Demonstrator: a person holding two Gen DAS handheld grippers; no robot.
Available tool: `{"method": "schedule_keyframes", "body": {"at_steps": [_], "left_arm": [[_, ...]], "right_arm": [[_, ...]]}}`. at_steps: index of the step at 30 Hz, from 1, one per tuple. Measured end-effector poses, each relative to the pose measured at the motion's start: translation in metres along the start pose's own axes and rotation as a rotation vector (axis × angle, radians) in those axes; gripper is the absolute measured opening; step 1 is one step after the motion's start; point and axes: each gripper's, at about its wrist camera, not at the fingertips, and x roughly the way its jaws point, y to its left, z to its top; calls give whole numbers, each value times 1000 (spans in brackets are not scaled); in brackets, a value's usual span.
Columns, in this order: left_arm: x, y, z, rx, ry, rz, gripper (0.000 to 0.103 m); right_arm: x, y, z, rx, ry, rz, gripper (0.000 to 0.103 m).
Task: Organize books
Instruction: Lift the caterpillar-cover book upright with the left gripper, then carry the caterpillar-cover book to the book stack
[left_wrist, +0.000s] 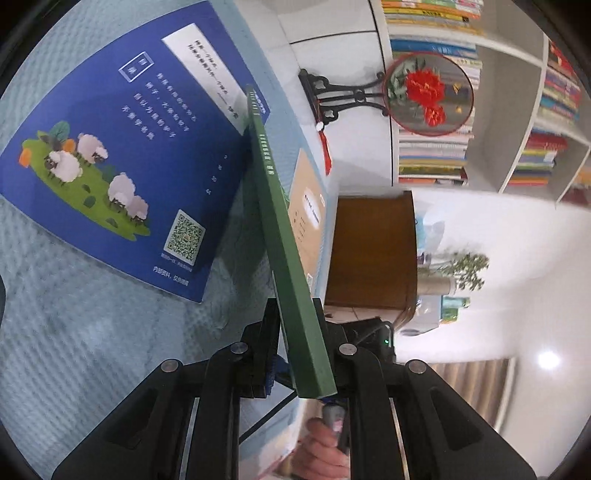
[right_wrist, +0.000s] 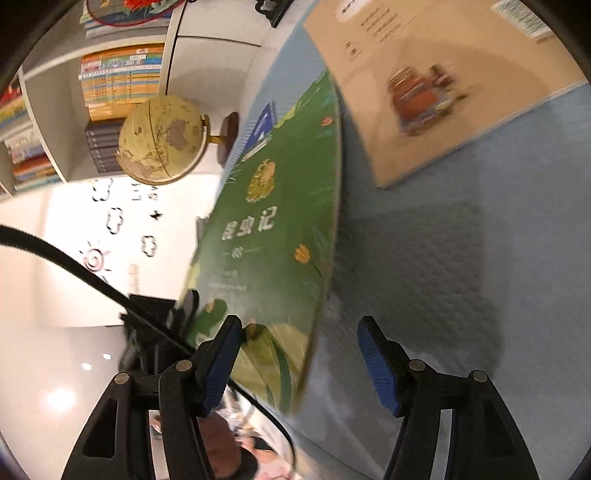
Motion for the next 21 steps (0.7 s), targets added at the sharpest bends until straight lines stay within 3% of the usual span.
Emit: {"method": "schedule_keyframes", "body": {"at_steps": [1, 3, 5, 7, 9, 12, 15, 21], "left_arm": [[0, 1, 0, -1, 2, 8, 12], [0, -3, 2, 34, 1, 65, 12], [-1, -6, 2, 81, 0, 131, 12], [-1, -13, 1, 155, -12, 229, 12], [2, -24, -4, 276, -28, 374, 12], [9, -38, -15, 408, -19, 474, 12], [12, -48, -26, 486, 5, 512, 12], [-2, -65, -39, 564, 13, 520, 12]], "right_arm": [[6, 2, 0, 10, -1, 19, 62], [16, 6, -1, 16, -3, 51, 50], [20, 14, -4, -5, -15, 18, 44], [20, 25, -8, -76, -25, -59, 40], [20, 40, -12, -159, -28, -146, 39], [22, 66, -27, -329, -61, -320, 38], [22, 83, -42, -439, -100, -444, 38], [22, 111, -67, -603, -160, -569, 38]]}}
